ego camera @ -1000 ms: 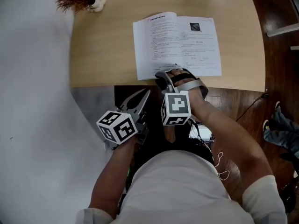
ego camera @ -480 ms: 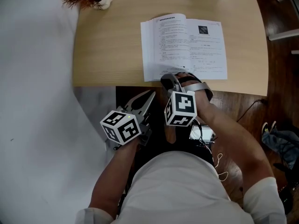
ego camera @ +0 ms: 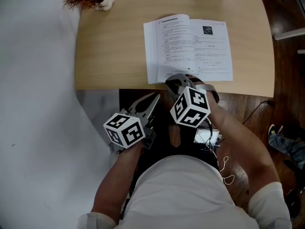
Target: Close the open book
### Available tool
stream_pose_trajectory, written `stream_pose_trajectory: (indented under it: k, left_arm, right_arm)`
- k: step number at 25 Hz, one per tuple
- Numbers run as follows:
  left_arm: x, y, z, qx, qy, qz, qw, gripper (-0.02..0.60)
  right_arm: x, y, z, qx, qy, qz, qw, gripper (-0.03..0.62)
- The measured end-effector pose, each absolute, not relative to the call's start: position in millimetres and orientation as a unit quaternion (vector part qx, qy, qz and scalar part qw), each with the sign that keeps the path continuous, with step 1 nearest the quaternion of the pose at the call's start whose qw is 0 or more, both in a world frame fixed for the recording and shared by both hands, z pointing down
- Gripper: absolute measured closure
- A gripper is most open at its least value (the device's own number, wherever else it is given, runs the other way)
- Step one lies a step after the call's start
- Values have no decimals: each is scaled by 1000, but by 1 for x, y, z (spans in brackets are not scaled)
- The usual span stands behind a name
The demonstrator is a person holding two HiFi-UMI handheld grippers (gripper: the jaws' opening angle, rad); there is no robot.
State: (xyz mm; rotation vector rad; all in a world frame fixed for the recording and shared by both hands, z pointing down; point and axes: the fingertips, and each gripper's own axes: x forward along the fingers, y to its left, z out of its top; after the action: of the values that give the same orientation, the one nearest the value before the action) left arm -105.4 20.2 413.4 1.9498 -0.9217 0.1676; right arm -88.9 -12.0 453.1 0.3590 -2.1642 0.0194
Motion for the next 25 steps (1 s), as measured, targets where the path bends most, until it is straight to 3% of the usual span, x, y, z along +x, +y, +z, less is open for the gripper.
stream_pose_trajectory:
  k: [16,25]
  left_arm:
    - [-97,5,422,795,-373,69,474,583]
    - [-77,-22,418,799,-368,62,471,583]
  right_arm:
    - [-73,-22,402,257,-902,62,342,594]
    - [-55,-29,396,289,-899,75,321,594]
